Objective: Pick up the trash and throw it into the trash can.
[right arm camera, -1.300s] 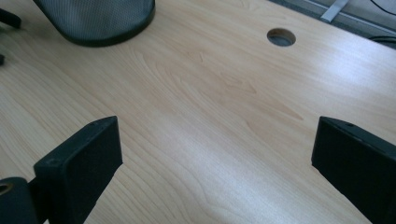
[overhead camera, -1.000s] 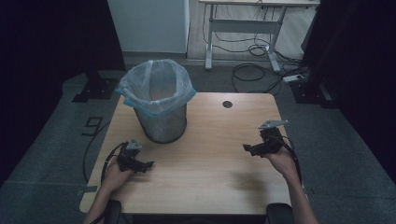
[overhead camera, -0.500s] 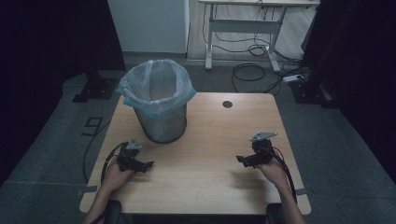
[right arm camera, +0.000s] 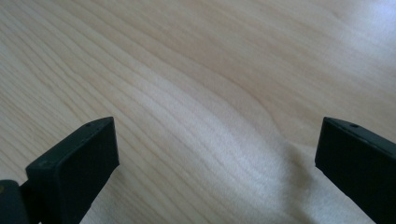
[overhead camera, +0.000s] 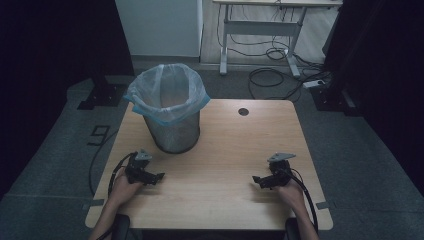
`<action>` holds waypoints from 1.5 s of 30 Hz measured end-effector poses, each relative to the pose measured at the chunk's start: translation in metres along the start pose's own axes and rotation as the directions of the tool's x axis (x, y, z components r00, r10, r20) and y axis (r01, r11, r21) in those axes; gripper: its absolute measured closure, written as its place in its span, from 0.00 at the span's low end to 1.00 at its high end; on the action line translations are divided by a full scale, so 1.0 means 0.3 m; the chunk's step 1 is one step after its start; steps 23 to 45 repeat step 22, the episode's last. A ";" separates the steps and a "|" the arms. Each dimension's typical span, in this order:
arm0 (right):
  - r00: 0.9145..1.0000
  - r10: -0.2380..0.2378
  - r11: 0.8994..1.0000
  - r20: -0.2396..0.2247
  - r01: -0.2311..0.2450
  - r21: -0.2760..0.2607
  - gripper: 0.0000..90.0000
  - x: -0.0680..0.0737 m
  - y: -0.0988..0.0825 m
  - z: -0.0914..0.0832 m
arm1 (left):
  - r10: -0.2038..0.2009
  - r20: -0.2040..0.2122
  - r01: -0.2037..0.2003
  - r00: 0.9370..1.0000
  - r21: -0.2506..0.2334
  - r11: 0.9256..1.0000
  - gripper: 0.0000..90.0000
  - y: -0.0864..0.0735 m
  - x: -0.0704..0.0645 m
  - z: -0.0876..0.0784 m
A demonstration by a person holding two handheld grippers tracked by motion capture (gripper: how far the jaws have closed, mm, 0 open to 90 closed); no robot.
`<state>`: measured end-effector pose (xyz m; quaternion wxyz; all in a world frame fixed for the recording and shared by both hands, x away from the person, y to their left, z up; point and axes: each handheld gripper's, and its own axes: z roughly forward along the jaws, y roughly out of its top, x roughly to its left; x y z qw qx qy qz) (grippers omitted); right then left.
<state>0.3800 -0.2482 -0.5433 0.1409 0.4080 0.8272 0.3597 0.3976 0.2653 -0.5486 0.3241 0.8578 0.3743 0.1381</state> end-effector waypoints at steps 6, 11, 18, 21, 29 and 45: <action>1.000 0.000 1.000 0.008 0.000 0.001 0.00 0.006 -0.022 0.004 | 0.000 0.000 0.000 1.000 0.000 1.000 0.00 0.000 0.000 0.000; 1.000 -0.007 1.000 0.012 0.008 -0.004 0.00 0.016 -0.039 0.016 | 0.000 0.000 0.000 1.000 0.000 1.000 0.00 0.000 0.000 0.000; 0.998 -0.037 0.999 0.044 0.038 -0.014 0.00 0.032 -0.046 0.025 | 0.000 0.000 0.000 1.000 0.000 1.000 0.00 0.000 0.000 0.000; 0.998 -0.036 0.999 0.046 0.037 -0.014 0.00 0.033 -0.047 0.024 | 0.001 0.000 -0.001 1.000 0.000 1.000 0.00 0.000 0.000 0.000; 0.998 -0.036 0.999 0.046 0.037 -0.013 0.00 0.033 -0.047 0.024 | 0.000 0.000 0.000 1.000 0.000 1.000 0.00 0.000 0.000 0.000; 0.998 -0.036 0.999 0.046 0.037 -0.013 0.00 0.033 -0.047 0.024 | 0.000 0.000 0.000 1.000 0.000 1.000 0.00 0.000 0.000 0.000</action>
